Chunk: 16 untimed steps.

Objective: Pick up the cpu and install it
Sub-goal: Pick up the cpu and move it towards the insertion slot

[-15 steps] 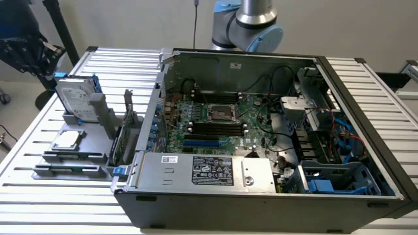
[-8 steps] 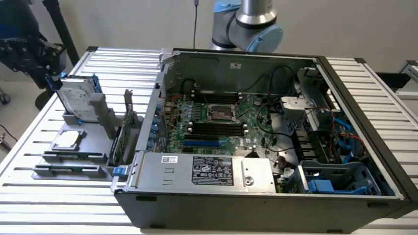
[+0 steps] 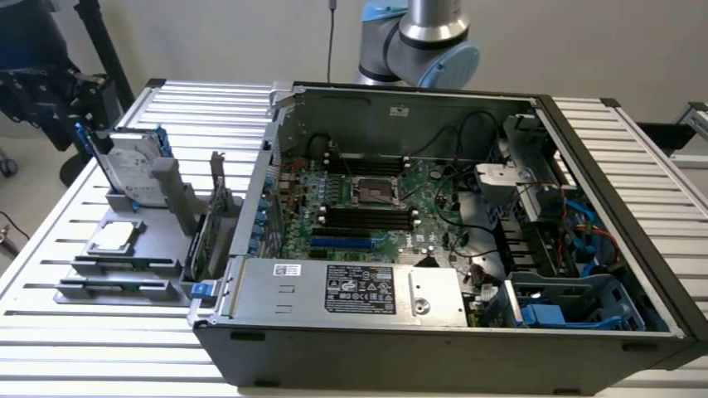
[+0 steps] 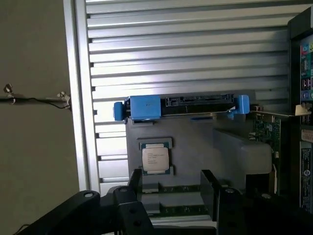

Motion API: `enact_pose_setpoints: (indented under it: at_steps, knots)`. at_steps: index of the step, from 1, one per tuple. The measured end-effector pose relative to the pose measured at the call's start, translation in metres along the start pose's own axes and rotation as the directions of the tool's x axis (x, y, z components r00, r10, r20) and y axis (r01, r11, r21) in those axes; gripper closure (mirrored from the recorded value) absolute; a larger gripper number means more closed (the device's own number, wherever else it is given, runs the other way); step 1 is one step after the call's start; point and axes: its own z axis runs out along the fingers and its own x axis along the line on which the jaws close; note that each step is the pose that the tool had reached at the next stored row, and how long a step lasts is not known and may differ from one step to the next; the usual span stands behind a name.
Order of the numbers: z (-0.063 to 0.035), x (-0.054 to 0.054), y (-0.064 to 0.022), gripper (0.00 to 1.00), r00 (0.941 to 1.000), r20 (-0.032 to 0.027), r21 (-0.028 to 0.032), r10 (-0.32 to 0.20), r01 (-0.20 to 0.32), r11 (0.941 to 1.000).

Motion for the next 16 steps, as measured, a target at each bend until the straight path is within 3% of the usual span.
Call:
enact_pose_setpoints:
  at_steps: [4,12,14,16]
  knots:
    - [0.0071,0.001,-0.0030,0.40,1.0000,-0.0014,0.0000,-0.002,0.002,1.0000]
    - [0.0210,0.001,-0.0147,0.40,0.9993,-0.0292,-0.0003,-0.024,0.024,0.9997]
    - [0.0246,0.000,-0.0161,0.40,0.9986,-0.0338,-0.0016,-0.041,0.041,0.9992]
    - [0.0283,0.001,-0.0162,0.40,0.9974,-0.0348,-0.0021,-0.063,0.063,0.9980]
